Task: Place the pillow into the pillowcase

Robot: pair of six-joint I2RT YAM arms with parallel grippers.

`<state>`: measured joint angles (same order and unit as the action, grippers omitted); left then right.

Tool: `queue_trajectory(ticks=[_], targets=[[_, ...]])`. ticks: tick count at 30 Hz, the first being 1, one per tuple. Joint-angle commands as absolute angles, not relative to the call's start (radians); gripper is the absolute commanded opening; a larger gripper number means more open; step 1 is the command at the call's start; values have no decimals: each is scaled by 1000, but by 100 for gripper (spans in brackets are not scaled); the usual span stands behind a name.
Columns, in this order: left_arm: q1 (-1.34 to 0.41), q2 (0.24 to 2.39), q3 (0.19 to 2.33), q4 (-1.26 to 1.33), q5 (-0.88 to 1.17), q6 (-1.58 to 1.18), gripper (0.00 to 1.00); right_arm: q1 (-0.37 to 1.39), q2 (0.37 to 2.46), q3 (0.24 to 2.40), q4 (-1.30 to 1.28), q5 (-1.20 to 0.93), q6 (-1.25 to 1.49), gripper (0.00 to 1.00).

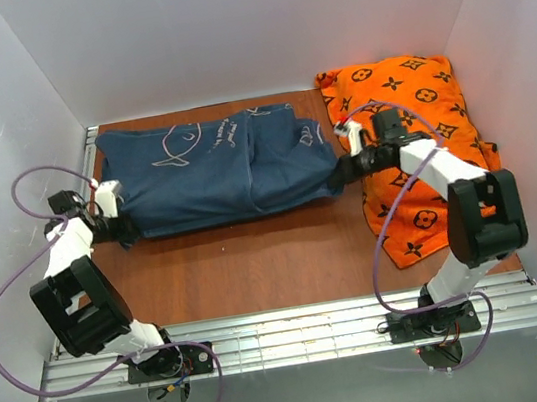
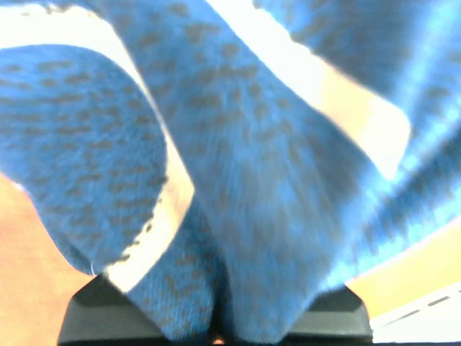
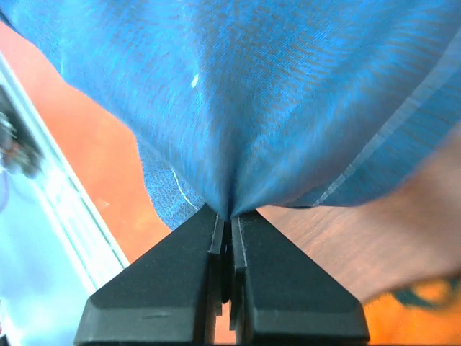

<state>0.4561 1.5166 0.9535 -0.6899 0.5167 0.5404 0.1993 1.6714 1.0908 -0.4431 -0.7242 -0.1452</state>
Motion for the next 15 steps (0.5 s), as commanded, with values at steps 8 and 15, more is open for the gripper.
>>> queue_trajectory(ticks=[8,15], targets=[[460,1246,1341,-695,535,316,0,29,1344,1239,-86,-1009,227,1],[462,964,1378,-741,443,380,0,26,1033,1155,-11,-950,380,1]])
